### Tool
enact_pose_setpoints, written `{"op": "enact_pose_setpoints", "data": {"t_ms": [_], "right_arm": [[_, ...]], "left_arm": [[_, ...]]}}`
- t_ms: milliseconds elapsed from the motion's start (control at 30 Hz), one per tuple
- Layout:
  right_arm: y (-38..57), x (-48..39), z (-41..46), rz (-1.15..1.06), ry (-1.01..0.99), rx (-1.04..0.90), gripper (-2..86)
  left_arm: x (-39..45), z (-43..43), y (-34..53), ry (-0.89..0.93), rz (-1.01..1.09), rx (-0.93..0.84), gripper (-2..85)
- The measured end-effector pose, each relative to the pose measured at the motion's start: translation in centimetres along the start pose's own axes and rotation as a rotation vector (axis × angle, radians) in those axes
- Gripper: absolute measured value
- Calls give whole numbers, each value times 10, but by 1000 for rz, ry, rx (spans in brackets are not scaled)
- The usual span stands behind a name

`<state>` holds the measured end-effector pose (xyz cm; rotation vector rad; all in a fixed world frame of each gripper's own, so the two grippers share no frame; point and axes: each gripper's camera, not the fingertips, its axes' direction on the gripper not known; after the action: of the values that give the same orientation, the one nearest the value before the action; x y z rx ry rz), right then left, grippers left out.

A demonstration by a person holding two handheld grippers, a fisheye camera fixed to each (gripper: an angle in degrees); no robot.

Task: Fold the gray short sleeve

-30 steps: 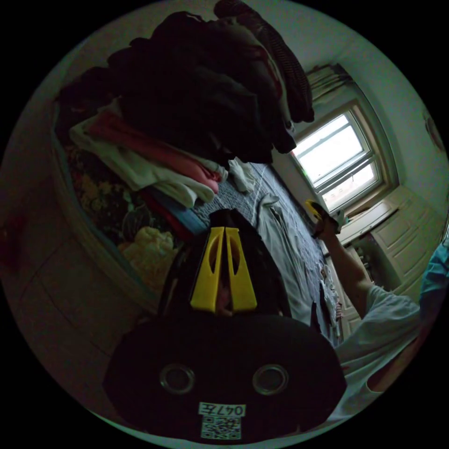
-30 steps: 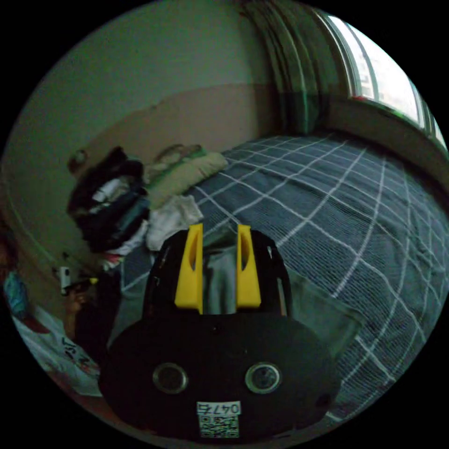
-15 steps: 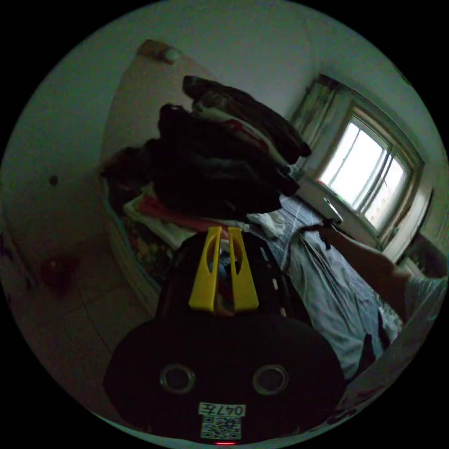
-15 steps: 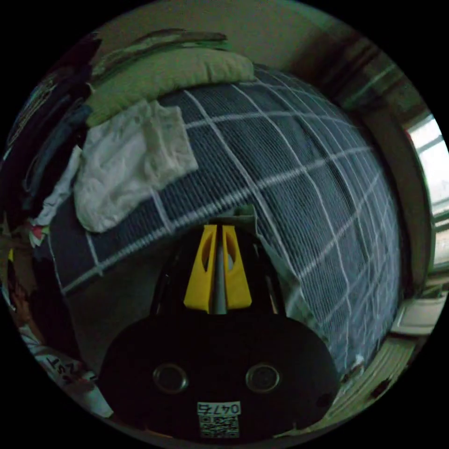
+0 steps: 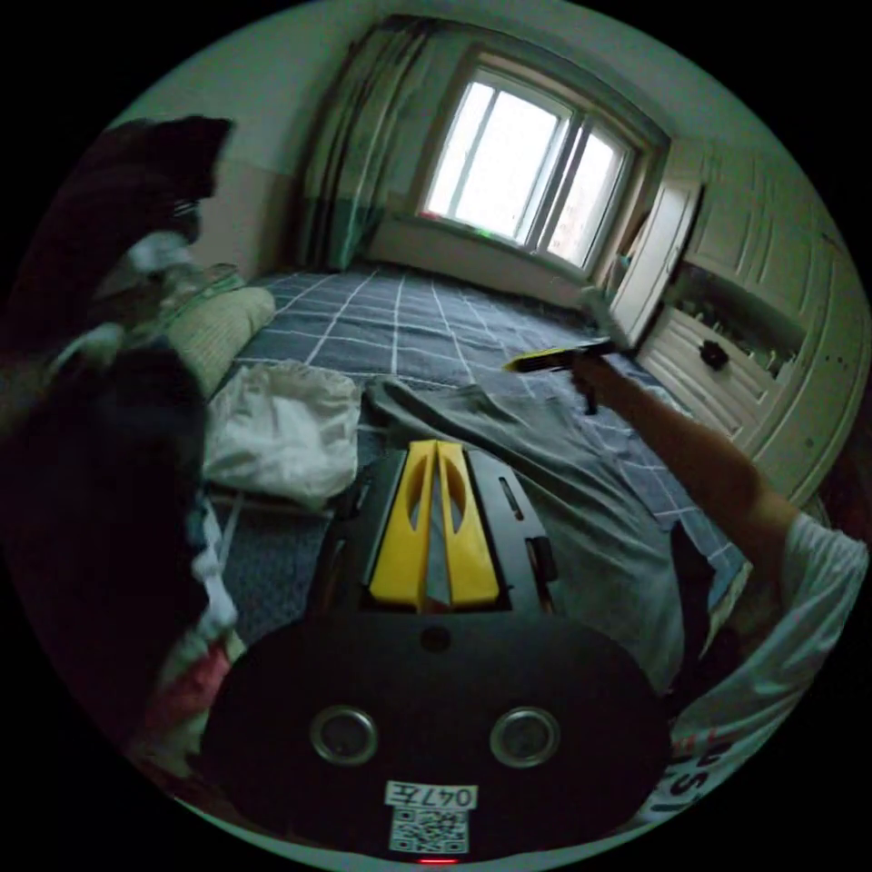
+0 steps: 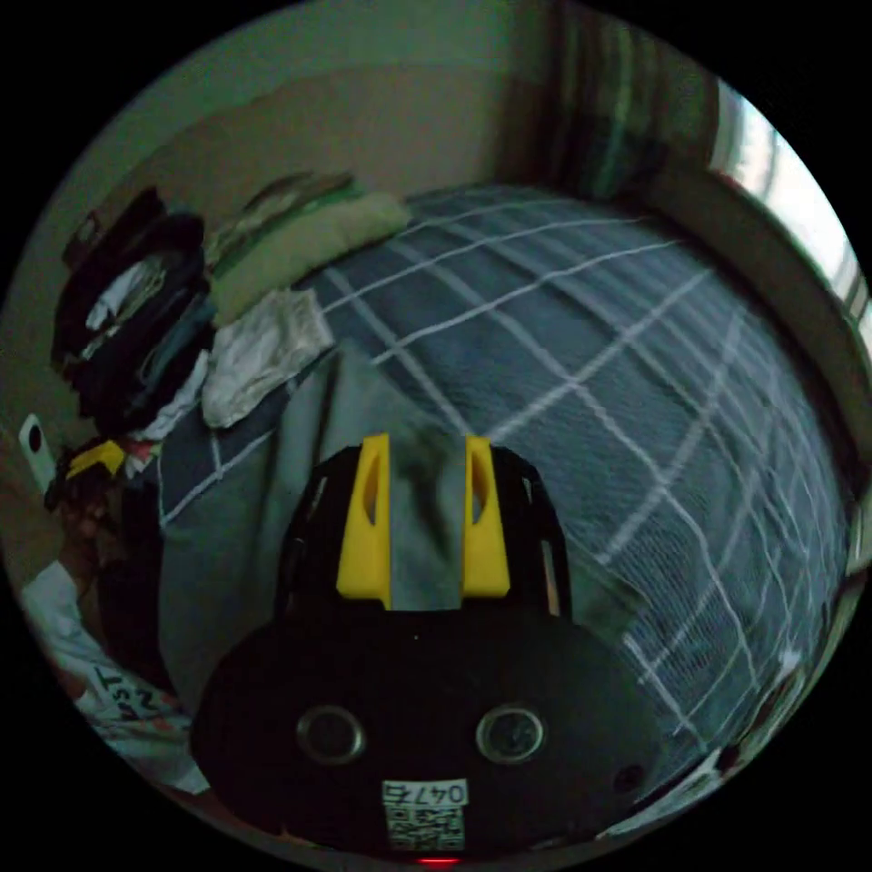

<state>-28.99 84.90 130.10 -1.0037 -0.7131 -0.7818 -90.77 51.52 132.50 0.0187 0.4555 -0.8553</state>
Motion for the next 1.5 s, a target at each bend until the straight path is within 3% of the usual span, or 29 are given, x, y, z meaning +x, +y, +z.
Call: {"op": "enact_pose_setpoints", "data": {"t_ms": [100, 233, 500, 567, 633, 700, 800, 867, 933, 1033, 1200, 1367, 1500], "right_arm": [[78, 88, -44, 248, 112, 73, 108], [182, 170, -60, 470, 95, 45, 106], [248, 208, -50, 427, 1, -4, 49], [258, 202, -58, 348, 67, -18, 16], [272, 196, -74, 270, -32, 20, 4], [283, 194, -89, 239, -55, 38, 1], [303, 194, -123, 211, 67, 74, 0], [318, 194, -145, 202, 118, 130, 0], [342, 195, -160, 213, 199, 144, 0], [372, 197, -157, 269, 246, 73, 0], [414, 188, -149, 326, 251, -4, 2], [452, 175, -168, 395, 152, 20, 30], [492, 171, -194, 507, -76, 64, 103]], "left_arm": [[7, 64, -59, -77, 56, -87, 15], [6, 153, -133, -167, 56, -217, 73], [-19, 265, -223, -129, -112, -400, 74], [-24, 293, -231, -100, -154, -485, 55], [-23, 309, -233, -76, -166, -528, 19], [-22, 318, -236, -26, -173, -518, 3], [-13, 318, -251, 14, -155, -423, -5], [6, 307, -270, 34, -63, -268, -8], [24, 307, -276, -62, 32, -229, -9], [36, 327, -274, -257, 77, -297, -8], [21, 340, -266, -259, -37, -346, 3], [12, 325, -271, -215, -33, -353, 45], [10, 298, -273, -214, -3, -302, 74]]}}
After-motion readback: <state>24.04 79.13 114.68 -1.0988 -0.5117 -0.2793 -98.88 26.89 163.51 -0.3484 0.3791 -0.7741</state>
